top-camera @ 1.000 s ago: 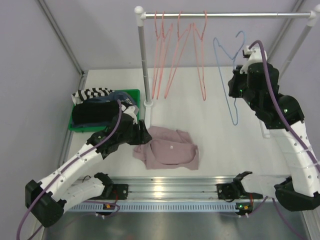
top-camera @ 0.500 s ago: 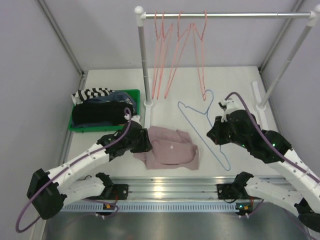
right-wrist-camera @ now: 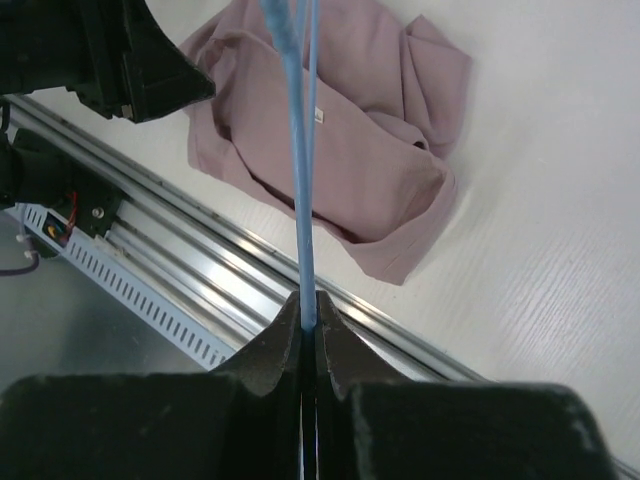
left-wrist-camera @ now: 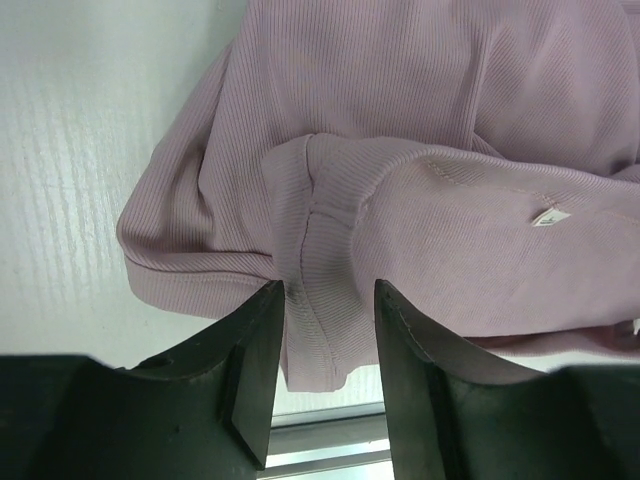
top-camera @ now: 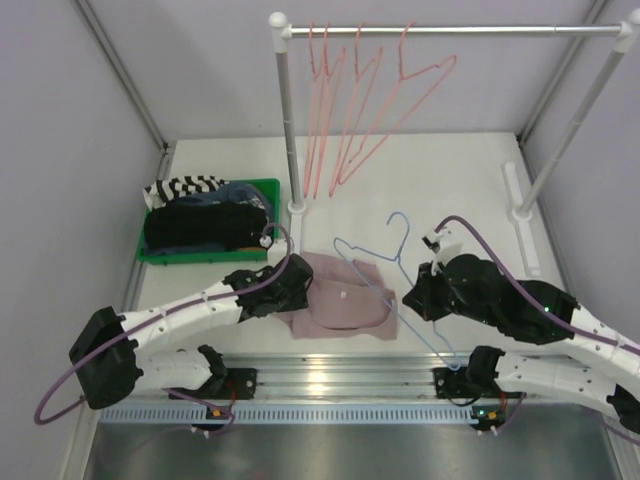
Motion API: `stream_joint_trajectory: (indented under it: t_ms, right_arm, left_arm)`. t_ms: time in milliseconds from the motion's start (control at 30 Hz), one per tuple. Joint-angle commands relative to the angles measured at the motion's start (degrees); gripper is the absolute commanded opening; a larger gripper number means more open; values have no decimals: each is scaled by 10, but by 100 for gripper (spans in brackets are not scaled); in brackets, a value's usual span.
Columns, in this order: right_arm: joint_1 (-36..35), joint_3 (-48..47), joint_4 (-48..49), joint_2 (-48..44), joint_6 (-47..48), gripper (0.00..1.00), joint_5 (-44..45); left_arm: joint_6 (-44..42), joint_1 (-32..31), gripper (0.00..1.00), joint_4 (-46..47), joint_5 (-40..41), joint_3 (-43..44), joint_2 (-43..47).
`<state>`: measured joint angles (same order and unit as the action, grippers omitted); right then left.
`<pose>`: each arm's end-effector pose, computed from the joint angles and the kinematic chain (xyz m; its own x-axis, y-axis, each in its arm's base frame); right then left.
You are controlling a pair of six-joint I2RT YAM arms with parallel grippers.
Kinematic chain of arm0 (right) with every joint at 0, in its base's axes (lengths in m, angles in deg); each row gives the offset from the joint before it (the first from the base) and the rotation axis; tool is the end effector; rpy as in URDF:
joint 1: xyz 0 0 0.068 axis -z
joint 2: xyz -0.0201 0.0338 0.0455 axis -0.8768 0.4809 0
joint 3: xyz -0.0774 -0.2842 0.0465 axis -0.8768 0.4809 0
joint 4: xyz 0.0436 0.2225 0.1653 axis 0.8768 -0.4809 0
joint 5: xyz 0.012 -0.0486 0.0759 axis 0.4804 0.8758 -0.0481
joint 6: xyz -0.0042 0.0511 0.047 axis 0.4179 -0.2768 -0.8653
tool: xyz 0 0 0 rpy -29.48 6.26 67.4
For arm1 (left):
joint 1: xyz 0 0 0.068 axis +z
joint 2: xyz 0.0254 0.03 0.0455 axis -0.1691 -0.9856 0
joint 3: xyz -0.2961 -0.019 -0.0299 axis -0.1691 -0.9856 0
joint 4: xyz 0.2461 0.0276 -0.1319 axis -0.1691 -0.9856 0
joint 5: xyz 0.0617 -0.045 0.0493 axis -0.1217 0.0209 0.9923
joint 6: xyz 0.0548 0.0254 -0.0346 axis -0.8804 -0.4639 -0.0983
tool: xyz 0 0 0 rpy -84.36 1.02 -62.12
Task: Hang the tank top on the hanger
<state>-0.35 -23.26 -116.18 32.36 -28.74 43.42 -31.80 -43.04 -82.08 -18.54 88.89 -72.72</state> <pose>0.0801 0.1204 0.3556 -0.6871 -0.0749 -0.7227 -0.4519 0.8229 0.3443 0.1578 -0.1777 0.2106 -0.8332 -0.1511 -0.5320 -0.0182 0.9689 -0.2466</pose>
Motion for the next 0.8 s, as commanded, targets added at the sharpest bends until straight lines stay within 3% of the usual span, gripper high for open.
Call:
stream_joint_trajectory:
  t_ms: [0,367,500,567,767]
  right_arm:
    - [-19,14,5,-19,-15,0,3]
    - [-33,50,12,-38,5,0,-76]
    - [-33,58,16,-39,14,0,-112]
    - [-36,70,32,-39,20,0,-130]
    - [-50,90,67,-15,37,0,-163]
  left_arm:
    - [33,-11,46,-10,51,31,-19]
    - [37,-15,30,-35,53,42,-38]
    - [35,-15,20,-47,48,41,-32]
    - [32,-15,9,-53,46,38,-21]
    - [15,-15,7,-54,34,26,15]
